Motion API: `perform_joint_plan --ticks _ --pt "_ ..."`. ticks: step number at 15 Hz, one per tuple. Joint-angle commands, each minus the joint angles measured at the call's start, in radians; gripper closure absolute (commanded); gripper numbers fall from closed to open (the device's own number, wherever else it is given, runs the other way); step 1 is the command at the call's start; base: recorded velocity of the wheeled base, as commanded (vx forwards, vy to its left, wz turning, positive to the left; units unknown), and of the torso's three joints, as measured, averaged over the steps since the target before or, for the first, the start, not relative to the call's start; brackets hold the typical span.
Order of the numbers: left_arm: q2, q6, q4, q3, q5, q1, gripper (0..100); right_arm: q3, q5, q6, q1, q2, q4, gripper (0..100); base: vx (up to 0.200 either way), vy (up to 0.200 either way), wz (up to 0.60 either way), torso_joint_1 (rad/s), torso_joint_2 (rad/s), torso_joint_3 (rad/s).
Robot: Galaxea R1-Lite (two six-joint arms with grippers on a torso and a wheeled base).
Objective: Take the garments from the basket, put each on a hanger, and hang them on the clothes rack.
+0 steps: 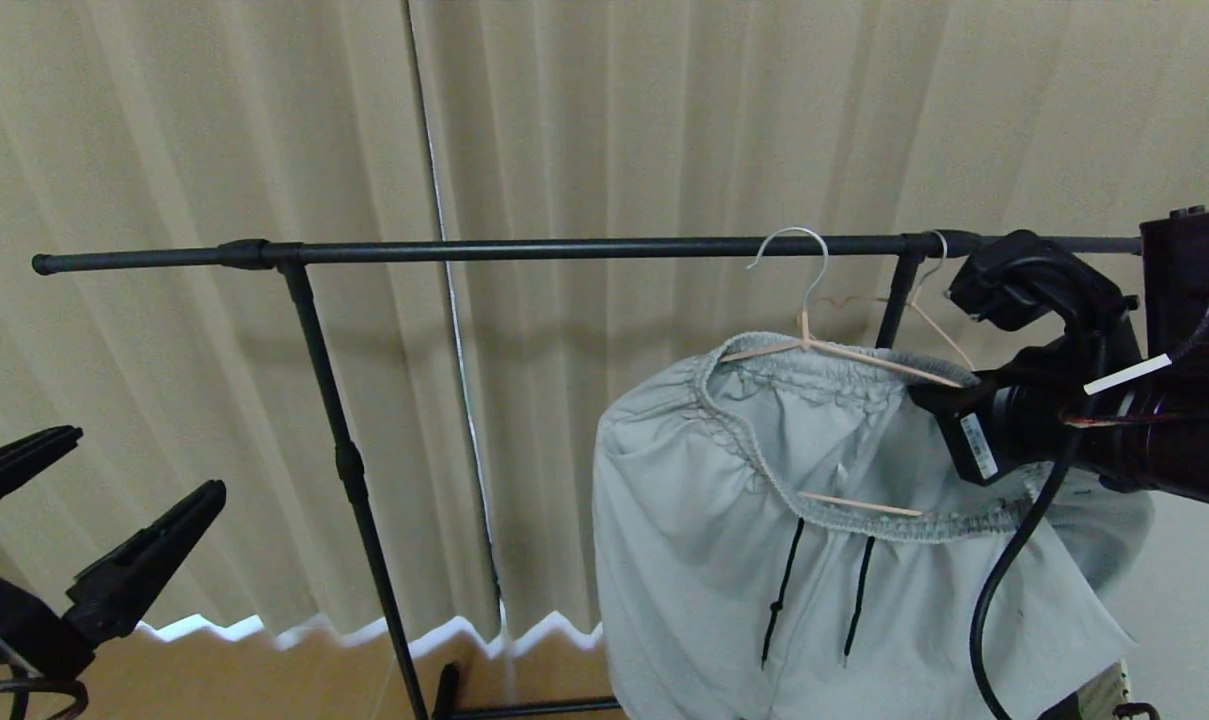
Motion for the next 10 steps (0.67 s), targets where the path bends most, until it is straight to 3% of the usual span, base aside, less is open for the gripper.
perform_joint_plan --ticks 1,3,10 --pt "-0.047 0.000 0.001 -0.004 0.001 0.000 0 -0.008 -0.004 -0.001 -0.001 0.015 -0.001 100 0.000 0.000 0.00 0.000 0.00 0.000" --pt "-0.043 -0.002 0.001 -0.006 0.003 0.002 0 -0.013 -0.016 -0.001 -0.001 0.024 -0.010 100 0.000 0.000 0.00 0.000 0.00 0.000" --pt "-0.041 0.000 0.003 0.002 0.001 0.013 0 -0.027 -0.013 0.001 0.000 0.042 -0.016 100 0.200 0.000 0.00 0.000 0.00 0.005"
